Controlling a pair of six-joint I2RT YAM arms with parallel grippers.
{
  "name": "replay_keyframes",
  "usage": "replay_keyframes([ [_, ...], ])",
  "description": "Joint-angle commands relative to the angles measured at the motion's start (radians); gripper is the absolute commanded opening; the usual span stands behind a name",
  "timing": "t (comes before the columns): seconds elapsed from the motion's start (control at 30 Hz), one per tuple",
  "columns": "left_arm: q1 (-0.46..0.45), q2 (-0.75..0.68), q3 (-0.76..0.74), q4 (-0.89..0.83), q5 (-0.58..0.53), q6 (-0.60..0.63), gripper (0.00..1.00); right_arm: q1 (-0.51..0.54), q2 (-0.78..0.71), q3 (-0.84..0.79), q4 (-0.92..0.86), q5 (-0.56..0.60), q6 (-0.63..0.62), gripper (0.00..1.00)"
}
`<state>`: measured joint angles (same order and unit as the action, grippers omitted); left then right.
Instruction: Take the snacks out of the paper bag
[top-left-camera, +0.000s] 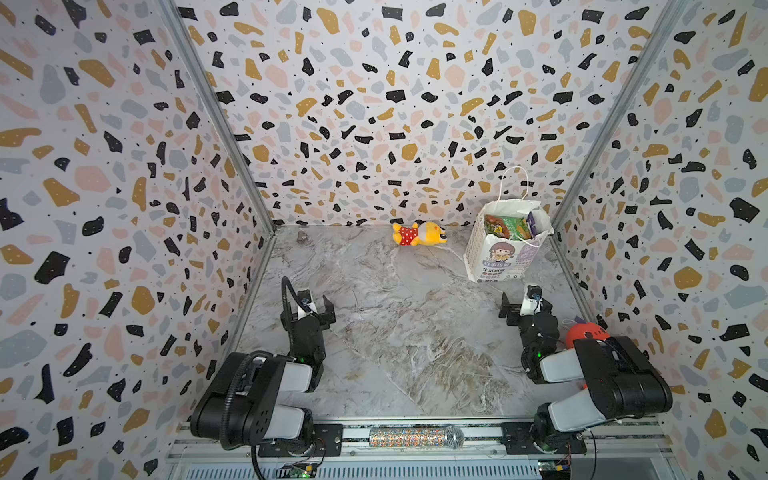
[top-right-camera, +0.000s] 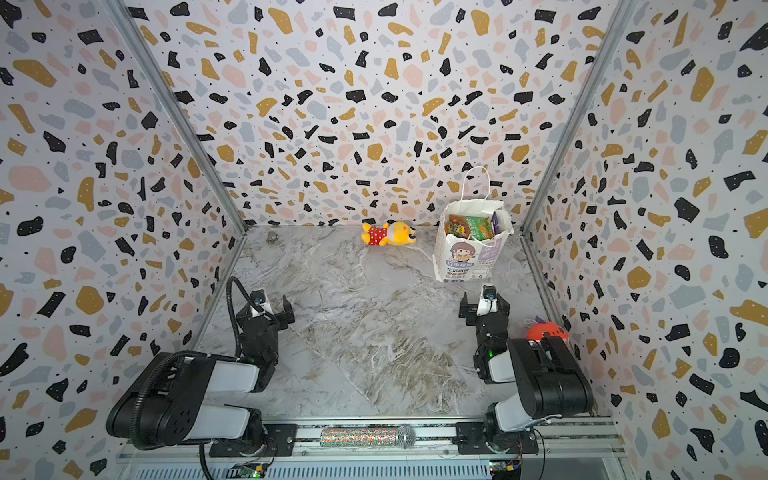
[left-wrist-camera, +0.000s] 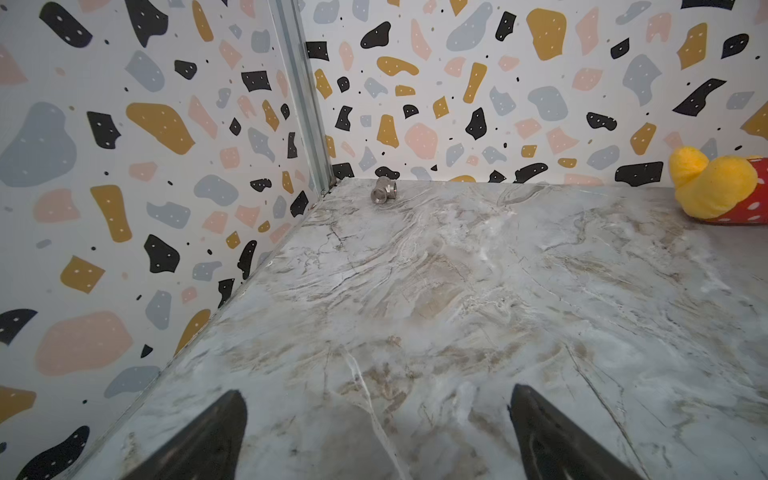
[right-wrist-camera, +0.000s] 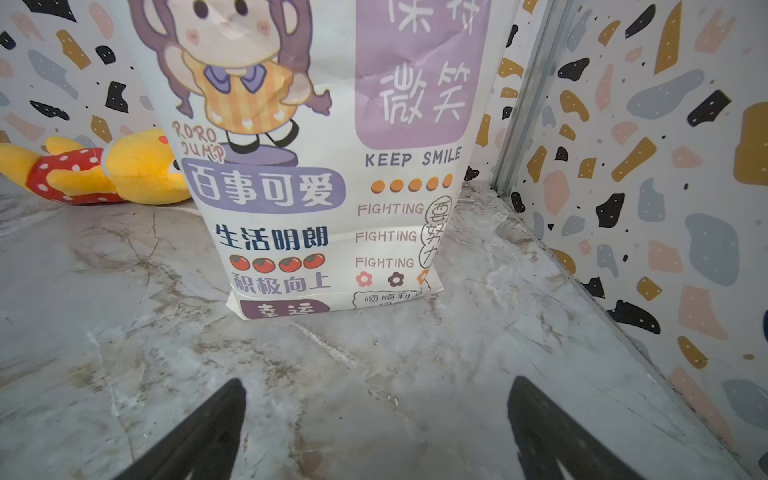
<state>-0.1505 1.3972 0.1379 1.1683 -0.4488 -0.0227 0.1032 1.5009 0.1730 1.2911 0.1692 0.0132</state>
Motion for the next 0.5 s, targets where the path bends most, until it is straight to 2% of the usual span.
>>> replay_keyframes([
  [0.0,0.005,-0.004,0.021,0.033,0.006,-0.002,0.99,0.003,0.000,0.018,0.001,0.001,-0.010,0.99],
  [0.47,0.005,0.001,0.023,0.036,0.004,-0.002,0.99,0.003,0.003,0.017,0.010,0.005,-0.008,0.99],
])
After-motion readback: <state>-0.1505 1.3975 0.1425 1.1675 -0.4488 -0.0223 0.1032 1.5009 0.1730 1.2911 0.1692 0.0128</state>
